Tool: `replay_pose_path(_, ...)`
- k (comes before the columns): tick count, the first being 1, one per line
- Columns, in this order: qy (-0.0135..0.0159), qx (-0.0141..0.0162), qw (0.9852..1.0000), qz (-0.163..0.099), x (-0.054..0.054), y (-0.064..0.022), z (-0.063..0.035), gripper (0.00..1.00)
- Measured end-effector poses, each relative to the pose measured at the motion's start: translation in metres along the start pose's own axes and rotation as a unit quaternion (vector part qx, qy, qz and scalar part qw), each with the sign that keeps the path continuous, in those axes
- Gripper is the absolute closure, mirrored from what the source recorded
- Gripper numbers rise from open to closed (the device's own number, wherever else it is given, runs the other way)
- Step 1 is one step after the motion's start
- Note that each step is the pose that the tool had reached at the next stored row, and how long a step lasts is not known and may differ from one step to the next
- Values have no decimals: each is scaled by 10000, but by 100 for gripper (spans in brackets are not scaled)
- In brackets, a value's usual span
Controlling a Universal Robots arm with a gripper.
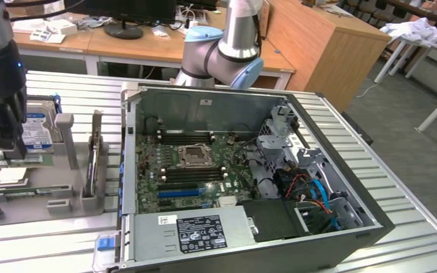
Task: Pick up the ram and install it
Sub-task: 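Pick up the ram and move it above insertion slot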
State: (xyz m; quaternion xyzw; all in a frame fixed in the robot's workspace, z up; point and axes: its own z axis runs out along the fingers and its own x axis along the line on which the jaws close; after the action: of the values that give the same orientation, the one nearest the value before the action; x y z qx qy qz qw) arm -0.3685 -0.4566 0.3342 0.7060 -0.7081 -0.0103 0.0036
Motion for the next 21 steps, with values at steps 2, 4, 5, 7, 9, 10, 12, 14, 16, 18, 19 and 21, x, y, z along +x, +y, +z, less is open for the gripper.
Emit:
replay_pose_path(2, -2, 0, 10000, -2, -1, 1, -49, 89)
replay_pose_path(4, -5, 0, 10000, -4, -1, 2, -100, 89)
replay_pose_path(5, -7, 0, 10000, -5, -1, 2, -125, 89)
replay_pose_path(7, -10, 0, 10000, -7, -2, 3, -175, 89)
replay_pose_path(9, -15, 0, 10000, -9, -2, 4, -224, 89)
replay_pose_path(10, -17, 0, 10000, -10, -2, 4, -249, 89)
replay_pose_path(12, -22, 0, 10000, -13, -3, 6, -293, 89)
replay_pose_path(14, -28, 0, 10000, -16, -3, 7, -336, 89)
replay_pose_path(16, -33, 0, 10000, -19, -4, 7, -378, 89)
replay_pose_path(18, -38, 0, 10000, -22, -4, 8, -417, 89)
replay_pose_path(19, -39, 0, 10000, -24, -4, 8, -434, 89)
replay_pose_path(21, -42, 0, 10000, -25, -4, 9, -457, 89)
